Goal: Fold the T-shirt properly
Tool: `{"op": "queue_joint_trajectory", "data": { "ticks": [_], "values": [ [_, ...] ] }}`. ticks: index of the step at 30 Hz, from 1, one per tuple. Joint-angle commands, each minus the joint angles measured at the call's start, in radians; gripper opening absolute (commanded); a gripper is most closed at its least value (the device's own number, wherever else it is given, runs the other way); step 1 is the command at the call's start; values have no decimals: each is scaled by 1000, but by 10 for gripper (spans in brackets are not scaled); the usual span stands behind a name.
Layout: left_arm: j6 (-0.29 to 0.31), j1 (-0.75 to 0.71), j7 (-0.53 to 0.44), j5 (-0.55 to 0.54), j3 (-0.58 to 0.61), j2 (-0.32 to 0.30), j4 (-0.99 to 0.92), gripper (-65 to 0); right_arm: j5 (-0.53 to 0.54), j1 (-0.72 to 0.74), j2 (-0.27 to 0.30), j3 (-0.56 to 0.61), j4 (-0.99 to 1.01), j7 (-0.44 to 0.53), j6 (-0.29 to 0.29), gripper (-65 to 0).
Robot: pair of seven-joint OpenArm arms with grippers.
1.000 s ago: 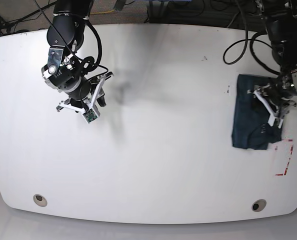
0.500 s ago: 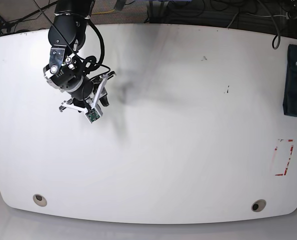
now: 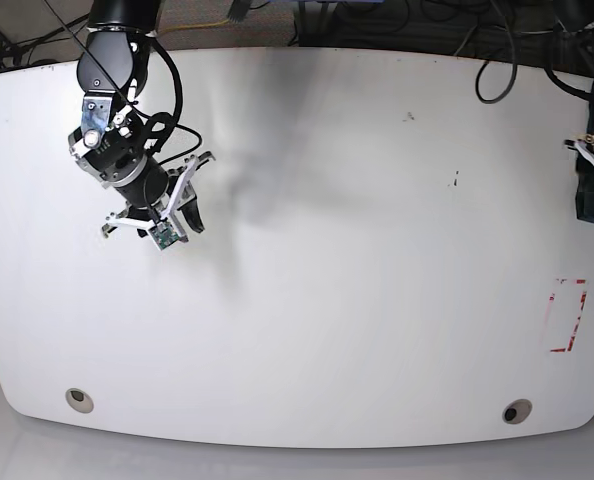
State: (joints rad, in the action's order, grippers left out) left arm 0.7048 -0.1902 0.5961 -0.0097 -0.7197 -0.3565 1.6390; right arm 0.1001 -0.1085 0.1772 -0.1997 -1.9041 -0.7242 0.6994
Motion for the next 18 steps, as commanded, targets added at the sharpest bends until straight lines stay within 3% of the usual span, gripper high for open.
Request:
{"op": "queue_joint_trajectory", "data": {
  "ticks": [1,4,8,14,18],
  "values": [
    [-7,21,-86,43,42,78,83,-286,11,-7,32,-14,10,122,-1,-512],
    [-7,-2,-176,110,91,167,122,-333,11,-27,55,-54,59,251,-1,-512],
    [-57,-16,-311,198,190,277,126,-389,11,-35,68,-93,173,429,-1,-512],
    [-103,-113,-414,241,243,403,162,-392,11,-115,72,-197,226,550,-1,-512],
    [-107,-179,-423,236,274,472,203,-393,19,-185,66,-237,226,570,-1,-512]
  ]
}}
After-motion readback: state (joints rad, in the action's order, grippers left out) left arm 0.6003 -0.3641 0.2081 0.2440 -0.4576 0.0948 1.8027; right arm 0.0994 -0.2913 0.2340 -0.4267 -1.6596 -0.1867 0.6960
